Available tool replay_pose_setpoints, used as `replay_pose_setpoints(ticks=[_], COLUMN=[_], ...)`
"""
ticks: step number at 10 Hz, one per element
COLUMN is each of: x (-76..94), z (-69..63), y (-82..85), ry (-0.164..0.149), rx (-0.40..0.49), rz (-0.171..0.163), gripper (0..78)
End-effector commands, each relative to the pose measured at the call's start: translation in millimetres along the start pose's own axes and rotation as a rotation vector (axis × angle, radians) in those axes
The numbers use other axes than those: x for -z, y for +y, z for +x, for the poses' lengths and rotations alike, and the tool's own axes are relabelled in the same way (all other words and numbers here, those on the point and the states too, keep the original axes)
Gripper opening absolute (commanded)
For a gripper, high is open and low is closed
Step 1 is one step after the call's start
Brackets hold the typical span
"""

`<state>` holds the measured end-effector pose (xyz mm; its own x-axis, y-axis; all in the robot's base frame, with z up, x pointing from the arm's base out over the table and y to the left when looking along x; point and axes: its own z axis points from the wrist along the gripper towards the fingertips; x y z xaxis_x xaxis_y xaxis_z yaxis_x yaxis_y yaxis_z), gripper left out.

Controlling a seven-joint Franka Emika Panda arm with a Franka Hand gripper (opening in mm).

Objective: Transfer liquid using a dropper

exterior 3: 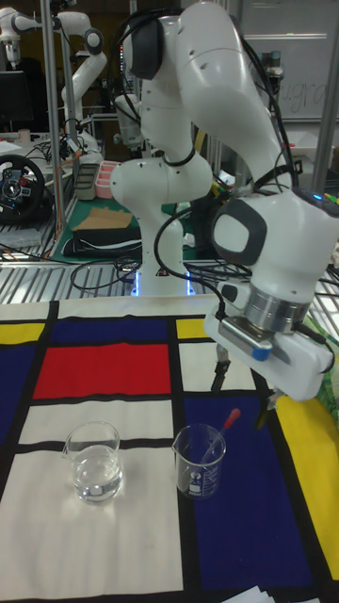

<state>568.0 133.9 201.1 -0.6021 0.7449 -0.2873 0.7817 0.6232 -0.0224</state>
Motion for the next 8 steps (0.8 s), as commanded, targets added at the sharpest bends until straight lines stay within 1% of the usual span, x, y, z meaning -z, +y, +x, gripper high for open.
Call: replay_pose_setpoints(ticks=[1,2,3,4,5,6,8], x=[-4.9,-6.7,-7.5,-13.1,-15.1,-15.3,-17.3], z=[1.4,1.3,1.2,1.4,1.6,2.1,4.1], y=[1.7,1.7,1.7,1.9,1.9,1.7,0.9], ry=[-0.049,-0.063,-0.064,-0.079,-0.089,-0.086,-0.097], rx=[0.023,0.026,0.027,0.032,0.039,0.040,0.047], rz=[0.013,0.022,0.021,0.016,0.024,0.022,0.025], gripper=[77.4,77.4,77.4,77.4,77.4,77.4,77.4])
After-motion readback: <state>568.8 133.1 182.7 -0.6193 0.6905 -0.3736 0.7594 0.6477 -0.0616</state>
